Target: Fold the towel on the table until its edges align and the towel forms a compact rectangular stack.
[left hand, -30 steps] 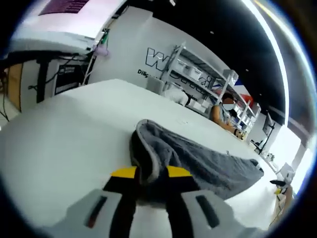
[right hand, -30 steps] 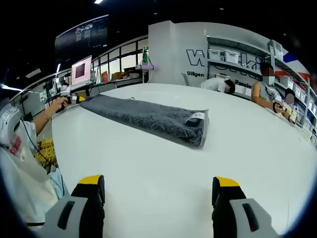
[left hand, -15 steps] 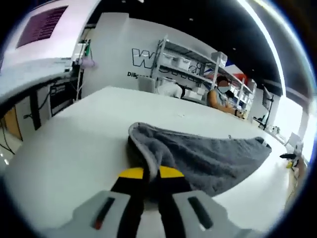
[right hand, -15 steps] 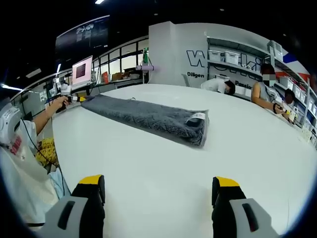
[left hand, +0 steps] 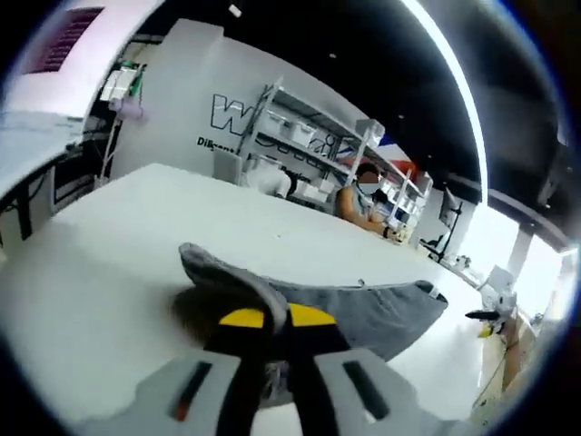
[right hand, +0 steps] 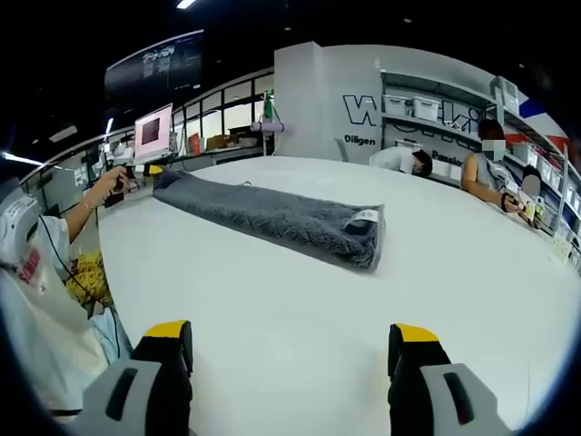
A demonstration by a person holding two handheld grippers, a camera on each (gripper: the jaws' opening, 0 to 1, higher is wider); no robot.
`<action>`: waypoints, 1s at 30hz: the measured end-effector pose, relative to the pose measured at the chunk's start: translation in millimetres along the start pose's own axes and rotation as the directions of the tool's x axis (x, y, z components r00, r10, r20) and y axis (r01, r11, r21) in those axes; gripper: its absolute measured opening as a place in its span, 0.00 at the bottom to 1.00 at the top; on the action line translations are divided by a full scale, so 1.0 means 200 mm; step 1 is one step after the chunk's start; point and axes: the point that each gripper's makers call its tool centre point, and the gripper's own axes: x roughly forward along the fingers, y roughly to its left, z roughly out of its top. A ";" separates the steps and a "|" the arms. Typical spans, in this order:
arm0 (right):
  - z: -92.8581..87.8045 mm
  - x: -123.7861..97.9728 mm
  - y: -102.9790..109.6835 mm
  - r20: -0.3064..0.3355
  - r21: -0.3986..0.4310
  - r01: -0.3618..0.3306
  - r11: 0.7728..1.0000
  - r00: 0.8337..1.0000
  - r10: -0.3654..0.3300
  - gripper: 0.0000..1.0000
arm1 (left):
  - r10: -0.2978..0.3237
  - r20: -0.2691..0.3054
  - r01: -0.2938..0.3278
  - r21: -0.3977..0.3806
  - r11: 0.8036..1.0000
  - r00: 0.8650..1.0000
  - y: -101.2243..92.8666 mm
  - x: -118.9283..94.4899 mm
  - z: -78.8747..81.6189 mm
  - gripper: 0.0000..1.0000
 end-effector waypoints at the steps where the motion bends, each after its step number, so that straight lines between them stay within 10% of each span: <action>1: 0.00 0.00 0.00 0.001 -0.001 0.000 1.000 1.000 0.000 0.93 | -0.006 -0.002 0.006 0.005 1.000 1.000 -0.02 0.02 0.01 0.08; 20: 0.03 -0.07 0.01 0.017 -0.022 0.009 1.000 1.000 -0.009 0.93 | -0.166 -0.041 0.167 0.046 0.985 0.985 -0.44 0.31 0.05 0.08; 30: 0.04 -0.11 0.00 0.023 -0.030 0.019 0.999 1.000 -0.018 0.93 | -0.288 -0.048 0.287 -0.026 0.958 0.957 -0.66 0.40 0.00 0.08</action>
